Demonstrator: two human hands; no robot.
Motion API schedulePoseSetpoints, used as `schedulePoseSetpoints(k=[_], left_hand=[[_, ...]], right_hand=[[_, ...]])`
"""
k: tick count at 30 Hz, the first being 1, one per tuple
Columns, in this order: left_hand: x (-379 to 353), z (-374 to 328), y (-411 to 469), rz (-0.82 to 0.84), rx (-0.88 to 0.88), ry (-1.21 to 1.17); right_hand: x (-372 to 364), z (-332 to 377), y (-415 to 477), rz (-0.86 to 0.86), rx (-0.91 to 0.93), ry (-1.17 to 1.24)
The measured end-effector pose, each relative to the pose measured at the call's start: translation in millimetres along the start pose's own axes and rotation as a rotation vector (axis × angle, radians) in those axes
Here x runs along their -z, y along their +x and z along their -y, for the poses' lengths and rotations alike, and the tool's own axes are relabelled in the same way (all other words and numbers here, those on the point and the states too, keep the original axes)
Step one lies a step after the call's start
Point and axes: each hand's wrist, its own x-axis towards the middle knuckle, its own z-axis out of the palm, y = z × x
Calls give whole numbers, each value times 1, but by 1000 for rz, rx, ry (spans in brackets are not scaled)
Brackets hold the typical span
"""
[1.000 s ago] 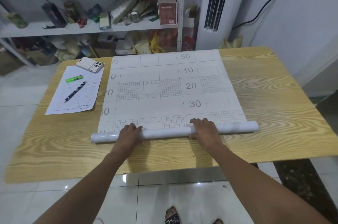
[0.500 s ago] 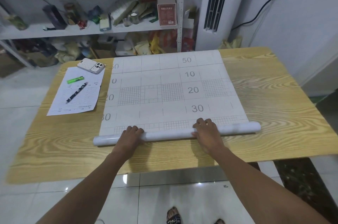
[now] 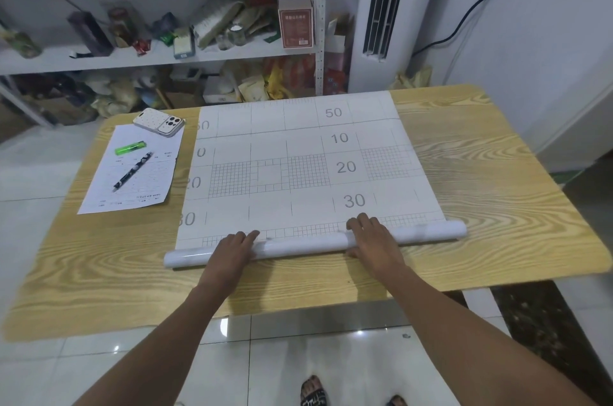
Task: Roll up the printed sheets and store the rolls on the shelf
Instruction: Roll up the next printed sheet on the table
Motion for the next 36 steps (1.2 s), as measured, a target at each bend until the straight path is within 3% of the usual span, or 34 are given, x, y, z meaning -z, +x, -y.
schedulePoseSetpoints(k=[9,18,29,36], left_hand=[[1,3,-2,-33,-48,173],[1,-2,2,-26,-16,32],[3,0,3,22,-16,54],[-3,1,-3,6,-18,99]], right_hand=[[-2,0,3,7,11,6],[-1,-3,5,25,0,-20],[6,-2,2,95,-26,132],[7,1,1,103,-24,75]])
